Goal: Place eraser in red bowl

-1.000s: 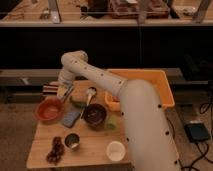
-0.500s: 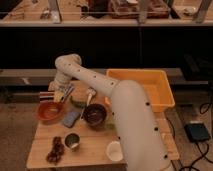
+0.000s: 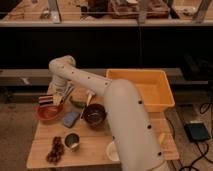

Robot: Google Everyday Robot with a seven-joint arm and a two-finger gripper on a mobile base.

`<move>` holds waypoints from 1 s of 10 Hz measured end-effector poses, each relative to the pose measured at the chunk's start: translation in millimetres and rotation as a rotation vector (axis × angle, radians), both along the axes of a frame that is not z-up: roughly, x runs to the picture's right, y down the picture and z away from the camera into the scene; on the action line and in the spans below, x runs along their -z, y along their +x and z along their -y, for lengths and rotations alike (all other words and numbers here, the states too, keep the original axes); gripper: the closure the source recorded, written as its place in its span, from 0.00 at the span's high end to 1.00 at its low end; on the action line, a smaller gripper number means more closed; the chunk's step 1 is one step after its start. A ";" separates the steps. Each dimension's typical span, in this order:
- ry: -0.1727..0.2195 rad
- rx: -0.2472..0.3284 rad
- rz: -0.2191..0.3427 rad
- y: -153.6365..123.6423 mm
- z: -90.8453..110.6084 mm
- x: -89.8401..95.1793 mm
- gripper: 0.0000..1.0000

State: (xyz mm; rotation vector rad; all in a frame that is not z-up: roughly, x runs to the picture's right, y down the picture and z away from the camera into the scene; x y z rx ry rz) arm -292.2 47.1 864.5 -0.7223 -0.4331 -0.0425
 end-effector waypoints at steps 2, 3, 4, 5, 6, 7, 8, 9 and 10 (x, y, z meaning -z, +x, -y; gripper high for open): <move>-0.006 0.011 -0.019 0.7 -6.0 -5.5 0.51; -0.006 0.018 -0.023 -0.3 -8.3 -6.4 0.60; -0.003 0.022 -0.027 -1.4 -8.8 -5.9 0.69; 0.001 0.026 -0.032 -1.2 -9.2 -5.7 0.78; 0.003 0.027 -0.035 -0.6 -9.1 -5.2 0.80; 0.003 0.027 -0.035 -0.6 -9.1 -4.5 0.80; 0.000 0.020 -0.033 0.0 -8.3 -3.5 0.80; -0.003 0.014 -0.032 2.0 -8.1 -3.9 0.80; -0.003 0.012 -0.034 3.1 -7.2 -4.1 0.80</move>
